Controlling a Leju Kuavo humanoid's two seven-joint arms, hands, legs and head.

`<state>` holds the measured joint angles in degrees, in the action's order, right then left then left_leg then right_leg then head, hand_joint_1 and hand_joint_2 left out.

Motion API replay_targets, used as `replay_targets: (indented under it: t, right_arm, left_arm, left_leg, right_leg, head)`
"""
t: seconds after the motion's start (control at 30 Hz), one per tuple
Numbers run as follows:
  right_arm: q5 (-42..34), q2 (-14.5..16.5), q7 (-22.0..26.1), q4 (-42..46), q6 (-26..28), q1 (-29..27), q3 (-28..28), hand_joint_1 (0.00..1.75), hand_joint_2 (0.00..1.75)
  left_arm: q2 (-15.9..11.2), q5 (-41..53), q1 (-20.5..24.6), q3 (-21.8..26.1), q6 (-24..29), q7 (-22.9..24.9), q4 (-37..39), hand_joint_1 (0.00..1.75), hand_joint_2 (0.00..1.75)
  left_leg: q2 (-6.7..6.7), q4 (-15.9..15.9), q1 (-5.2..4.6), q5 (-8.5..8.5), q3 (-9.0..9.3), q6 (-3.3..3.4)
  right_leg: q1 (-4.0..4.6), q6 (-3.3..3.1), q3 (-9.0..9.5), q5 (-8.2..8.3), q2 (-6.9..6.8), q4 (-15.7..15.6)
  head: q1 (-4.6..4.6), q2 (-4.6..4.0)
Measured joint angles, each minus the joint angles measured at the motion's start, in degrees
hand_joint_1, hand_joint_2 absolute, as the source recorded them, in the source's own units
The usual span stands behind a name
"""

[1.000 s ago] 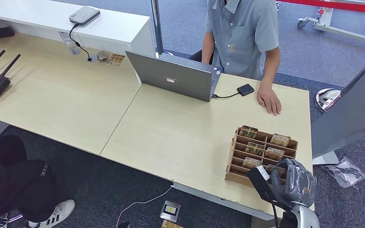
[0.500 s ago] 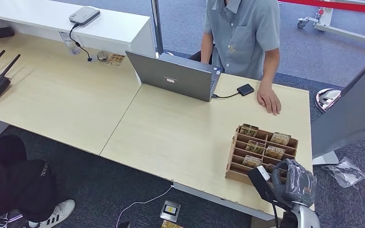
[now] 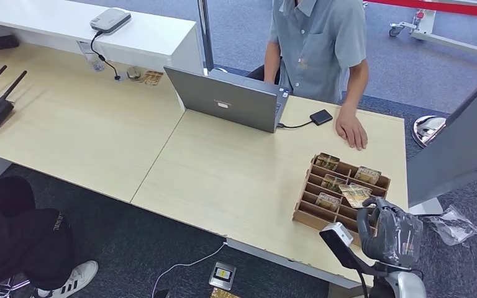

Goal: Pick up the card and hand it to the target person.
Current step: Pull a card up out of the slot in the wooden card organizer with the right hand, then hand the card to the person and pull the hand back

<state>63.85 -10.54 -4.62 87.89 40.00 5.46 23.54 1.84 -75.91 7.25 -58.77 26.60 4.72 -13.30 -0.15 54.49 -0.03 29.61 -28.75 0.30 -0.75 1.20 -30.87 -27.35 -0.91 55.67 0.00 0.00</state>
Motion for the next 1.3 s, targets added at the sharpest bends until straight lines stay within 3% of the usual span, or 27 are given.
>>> replay_targets:
  t: [0.17,0.43,0.57,0.63,0.87,1.03,1.3]
  right_arm:
    - [-1.2,-0.53,0.43,3.16,-0.79,2.45,4.34,1.75,1.75]
    - [-1.25,-1.41,-0.72,-2.07,-3.07,6.57,5.7,1.75,1.75]
    - [-0.81,0.05,-2.04,-6.24,-4.06,8.78,6.97,1.75,1.75]
    - [-0.81,0.58,-2.54,-8.31,-4.53,9.96,7.63,1.75,1.75]
    - [-1.82,2.01,-2.91,-13.88,-7.8,13.41,10.67,1.75,1.75]
    - [-4.88,2.79,-0.82,-18.63,-9.45,16.94,13.74,1.75,1.75]
    - [-7.32,3.52,-0.45,-22.01,-10.77,19.81,17.73,1.75,1.75]
  left_arm:
    - [0.01,0.26,-0.03,-0.13,-0.08,-0.26,-0.19,0.0,0.0]
    - [-1.71,2.35,0.02,-2.25,-3.34,-0.91,-0.5,0.0,0.0]
    - [-6.34,4.16,0.09,-4.05,-11.99,-1.14,-0.71,0.0,0.0]
    - [-7.25,4.76,0.21,-4.47,-13.87,-1.18,-0.25,0.0,0.0]
    - [-6.0,4.33,0.26,-3.55,-11.44,-0.16,0.39,0.0,0.0]
    - [-1.39,2.94,0.09,-1.97,-3.66,0.32,0.51,0.0,0.0]
    - [-0.75,1.77,0.01,-0.61,-0.91,1.61,0.04,0.0,0.0]
  left_leg:
    - [0.02,0.0,-0.01,-0.01,-0.02,0.02]
    - [0.07,-0.07,0.04,-0.02,0.1,0.0]
    - [0.01,-0.09,0.06,-0.04,0.1,0.0]
    - [0.08,-0.12,0.07,-0.03,0.13,-0.01]
    - [0.16,-0.17,0.15,-0.07,0.2,-0.02]
    - [0.18,-0.17,0.09,-0.05,0.18,0.01]
    - [0.1,-0.16,0.09,-0.03,0.18,0.0]
  right_leg:
    - [-0.01,0.01,-0.02,0.02,0.02,0.0]
    - [0.04,-0.01,0.1,0.06,0.08,-0.1]
    - [0.06,-0.01,0.13,0.06,0.01,-0.13]
    - [0.08,-0.02,0.13,0.07,0.07,-0.14]
    - [0.13,-0.03,0.2,0.15,0.18,-0.2]
    - [0.08,-0.01,0.18,0.11,0.2,-0.16]
    - [0.08,-0.01,0.2,0.06,0.11,-0.14]
  head:
    - [0.0,0.0]
    - [0.0,0.0]
    - [0.0,0.0]
    - [0.0,0.0]
    - [0.0,0.0]
    - [0.0,0.0]
    - [0.0,0.0]
